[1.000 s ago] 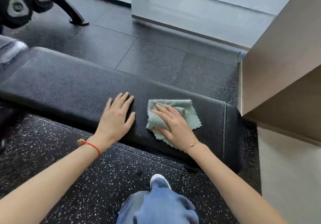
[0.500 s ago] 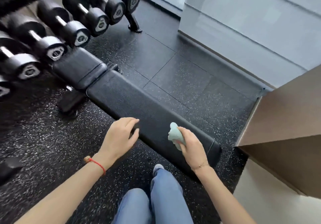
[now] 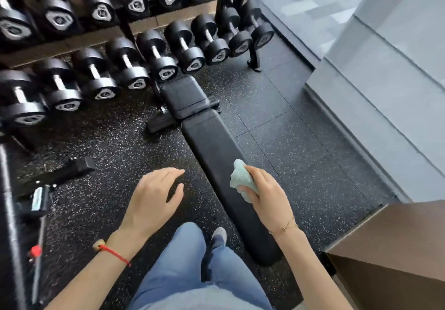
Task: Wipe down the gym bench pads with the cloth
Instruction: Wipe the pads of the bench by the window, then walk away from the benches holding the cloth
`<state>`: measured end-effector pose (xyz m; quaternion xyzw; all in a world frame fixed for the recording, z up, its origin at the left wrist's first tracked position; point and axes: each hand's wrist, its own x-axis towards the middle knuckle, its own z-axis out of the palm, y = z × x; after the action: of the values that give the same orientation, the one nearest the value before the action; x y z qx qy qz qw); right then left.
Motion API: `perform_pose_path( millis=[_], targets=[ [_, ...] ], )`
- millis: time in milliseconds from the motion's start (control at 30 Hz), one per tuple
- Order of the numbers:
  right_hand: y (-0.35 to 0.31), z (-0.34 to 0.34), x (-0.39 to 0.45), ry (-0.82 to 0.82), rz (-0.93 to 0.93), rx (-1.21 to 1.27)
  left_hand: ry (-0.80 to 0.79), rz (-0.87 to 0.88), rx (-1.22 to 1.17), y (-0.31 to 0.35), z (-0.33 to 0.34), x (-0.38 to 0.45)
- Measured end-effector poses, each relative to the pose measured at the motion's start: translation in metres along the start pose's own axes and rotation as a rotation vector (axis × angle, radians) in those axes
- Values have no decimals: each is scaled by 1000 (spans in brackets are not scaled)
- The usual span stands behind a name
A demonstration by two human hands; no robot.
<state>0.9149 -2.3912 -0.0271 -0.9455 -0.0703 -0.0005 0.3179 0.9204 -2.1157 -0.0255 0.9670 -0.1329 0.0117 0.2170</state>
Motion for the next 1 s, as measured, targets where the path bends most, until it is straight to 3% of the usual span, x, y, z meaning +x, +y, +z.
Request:
perform_pose_path(
  millis=[567,1000],
  targets=[
    [-101,63,58,-341,-457,-33,302,-550,41,-38,-48,-122],
    [-140,101,-28,-744,-917,-99,504,-1085,77,77,0,-294]
  ],
)
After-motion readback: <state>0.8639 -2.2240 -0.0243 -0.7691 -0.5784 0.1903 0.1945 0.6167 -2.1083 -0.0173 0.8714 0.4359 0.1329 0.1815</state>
